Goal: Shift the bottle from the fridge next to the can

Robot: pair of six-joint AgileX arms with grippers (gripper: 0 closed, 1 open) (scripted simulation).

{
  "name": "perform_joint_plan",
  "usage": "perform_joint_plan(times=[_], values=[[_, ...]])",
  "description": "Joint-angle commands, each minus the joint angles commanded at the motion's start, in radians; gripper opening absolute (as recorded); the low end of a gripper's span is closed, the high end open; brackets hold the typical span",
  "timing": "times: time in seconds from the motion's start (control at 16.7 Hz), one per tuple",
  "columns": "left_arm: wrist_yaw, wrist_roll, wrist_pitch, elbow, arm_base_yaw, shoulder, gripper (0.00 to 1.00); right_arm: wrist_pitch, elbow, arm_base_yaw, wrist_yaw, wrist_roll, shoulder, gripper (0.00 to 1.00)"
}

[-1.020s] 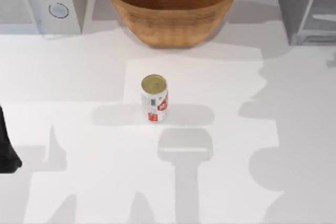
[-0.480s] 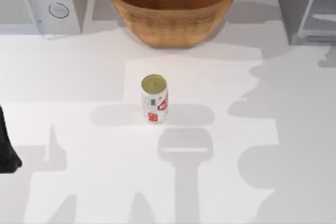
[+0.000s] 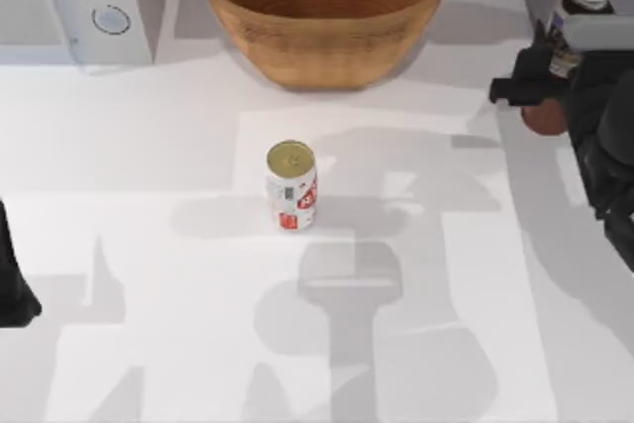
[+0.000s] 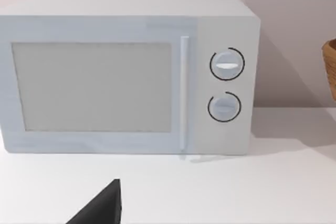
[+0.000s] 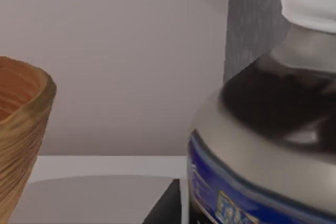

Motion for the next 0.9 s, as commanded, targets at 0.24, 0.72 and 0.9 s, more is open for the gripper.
perform_joint_plan(times=[0.24, 0.72, 0.9], values=[[0.0, 0.0, 0.0, 0.0, 0.0, 0.0, 1.0, 0.078, -0.032, 0.289, 0.29, -0.002, 0.037, 0.0], [0.0, 0.0, 0.0, 0.0, 0.0, 0.0, 1.0, 0.115, -0.057, 0.429, 0.43, -0.004, 0.04, 0.0], [0.0, 0.0, 0.0, 0.0, 0.0, 0.0, 1.0, 0.114, -0.055, 0.428, 0.428, -0.002, 0.04, 0.0]])
